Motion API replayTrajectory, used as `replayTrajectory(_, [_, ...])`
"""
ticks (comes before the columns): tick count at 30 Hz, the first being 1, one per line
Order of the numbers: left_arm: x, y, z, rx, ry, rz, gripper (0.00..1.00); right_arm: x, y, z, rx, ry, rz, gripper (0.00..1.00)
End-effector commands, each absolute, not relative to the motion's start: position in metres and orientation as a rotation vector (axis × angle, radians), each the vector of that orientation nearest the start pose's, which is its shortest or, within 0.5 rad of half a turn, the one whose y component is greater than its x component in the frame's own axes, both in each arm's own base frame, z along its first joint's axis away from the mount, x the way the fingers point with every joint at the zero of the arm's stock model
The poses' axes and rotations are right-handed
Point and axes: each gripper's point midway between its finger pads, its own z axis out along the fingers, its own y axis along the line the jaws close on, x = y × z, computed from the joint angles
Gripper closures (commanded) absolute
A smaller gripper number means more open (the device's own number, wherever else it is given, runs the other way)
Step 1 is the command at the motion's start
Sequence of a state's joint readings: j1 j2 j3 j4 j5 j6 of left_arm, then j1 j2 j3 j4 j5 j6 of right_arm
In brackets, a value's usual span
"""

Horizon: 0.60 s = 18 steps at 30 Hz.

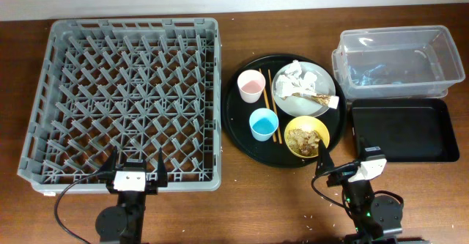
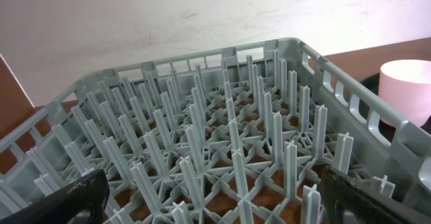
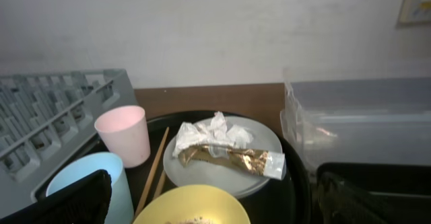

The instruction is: Sort waste into correct bins and load items into the dishwasher rack

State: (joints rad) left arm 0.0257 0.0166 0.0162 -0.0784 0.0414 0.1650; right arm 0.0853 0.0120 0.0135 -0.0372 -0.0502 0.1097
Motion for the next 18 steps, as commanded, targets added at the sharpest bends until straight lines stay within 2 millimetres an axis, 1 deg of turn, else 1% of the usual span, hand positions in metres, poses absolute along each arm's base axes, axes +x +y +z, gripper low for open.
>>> replayTrajectory(1, [0.246, 0.001, 0.157, 0.152, 1.641, 0.131, 0.0, 0.245, 0.03, 0.172, -0.018, 1.587, 0.194, 0.02])
replayTrajectory(4, [0.246, 0.001, 0.157, 0.152, 1.641, 0.131, 0.0, 0.244, 0.033, 0.182, -0.033, 1.561, 0.208, 0.01])
replayTrajectory(8, [0.246, 0.001, 0.157, 0.152, 1.641, 0.131, 0.0, 0.236, 0.034, 0.22, -0.04, 1.495, 0.214, 0.01])
replayTrajectory(10, [0.246, 0.001, 0.157, 0.152, 1.641, 0.131, 0.0, 0.226, 0.043, 0.248, -0.094, 1.474, 0.258, 0.02])
replayTrajectory(12, [0.246, 0.001, 0.157, 0.153, 1.641, 0.131, 0.0, 0.222, 0.048, 0.26, -0.116, 1.492, 0.279, 0.02])
replayTrajectory(14, [0.246, 0.001, 0.157, 0.152, 1.641, 0.131, 0.0, 0.221, 0.049, 0.276, -0.121, 1.549, 0.287, 0.02])
replayTrajectory(17, [0.246, 0.001, 0.157, 0.152, 1.641, 0.131, 0.0, 0.226, 0.05, 0.294, -0.142, 1.609, 0.269, 0.02])
replayTrajectory(18, [0.246, 0.001, 0.157, 0.152, 1.642, 0.131, 0.0, 0.231, 0.051, 0.304, -0.161, 1.638, 0.257, 0.01])
